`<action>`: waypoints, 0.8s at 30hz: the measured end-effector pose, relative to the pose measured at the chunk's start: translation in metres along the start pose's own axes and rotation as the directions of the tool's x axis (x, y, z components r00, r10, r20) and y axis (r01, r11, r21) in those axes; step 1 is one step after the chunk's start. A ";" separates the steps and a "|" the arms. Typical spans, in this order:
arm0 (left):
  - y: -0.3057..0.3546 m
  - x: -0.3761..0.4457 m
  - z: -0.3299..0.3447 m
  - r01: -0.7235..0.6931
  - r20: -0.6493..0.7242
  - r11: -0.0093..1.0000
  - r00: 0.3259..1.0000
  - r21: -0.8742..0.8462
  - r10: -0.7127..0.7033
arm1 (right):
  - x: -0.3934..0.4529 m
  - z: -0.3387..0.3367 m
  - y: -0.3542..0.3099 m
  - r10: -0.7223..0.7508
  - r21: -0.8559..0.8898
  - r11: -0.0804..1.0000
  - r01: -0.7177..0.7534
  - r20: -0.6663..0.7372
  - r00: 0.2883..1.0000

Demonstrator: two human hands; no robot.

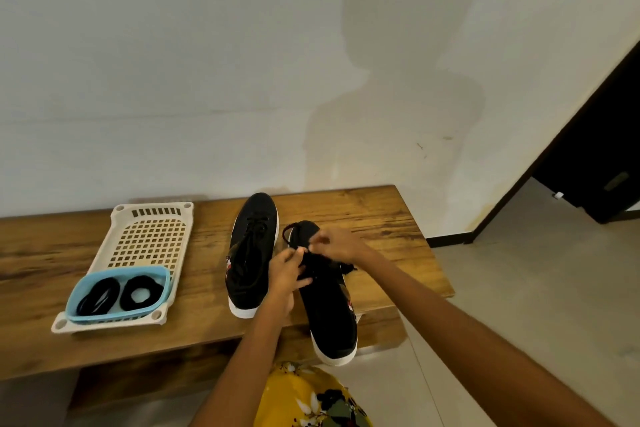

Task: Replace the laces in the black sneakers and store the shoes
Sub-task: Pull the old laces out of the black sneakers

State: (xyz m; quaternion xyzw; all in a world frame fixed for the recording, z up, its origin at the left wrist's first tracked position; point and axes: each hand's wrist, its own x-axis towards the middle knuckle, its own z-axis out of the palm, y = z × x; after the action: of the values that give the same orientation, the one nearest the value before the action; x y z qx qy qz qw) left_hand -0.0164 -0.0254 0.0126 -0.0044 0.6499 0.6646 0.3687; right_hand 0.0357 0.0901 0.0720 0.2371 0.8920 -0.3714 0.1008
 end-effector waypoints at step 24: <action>-0.013 0.005 -0.004 -0.033 0.032 0.952 0.998 -0.305 0.045 | 0.000 -0.011 -0.004 -0.135 -0.143 0.982 0.125 -0.061 0.989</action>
State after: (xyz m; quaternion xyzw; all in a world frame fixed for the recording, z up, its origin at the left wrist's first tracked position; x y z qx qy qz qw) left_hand -0.0150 -0.0284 -0.0018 -0.0355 0.5327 0.7638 0.3629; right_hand 0.0342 0.0954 0.0819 0.1837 0.9322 -0.3058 0.0609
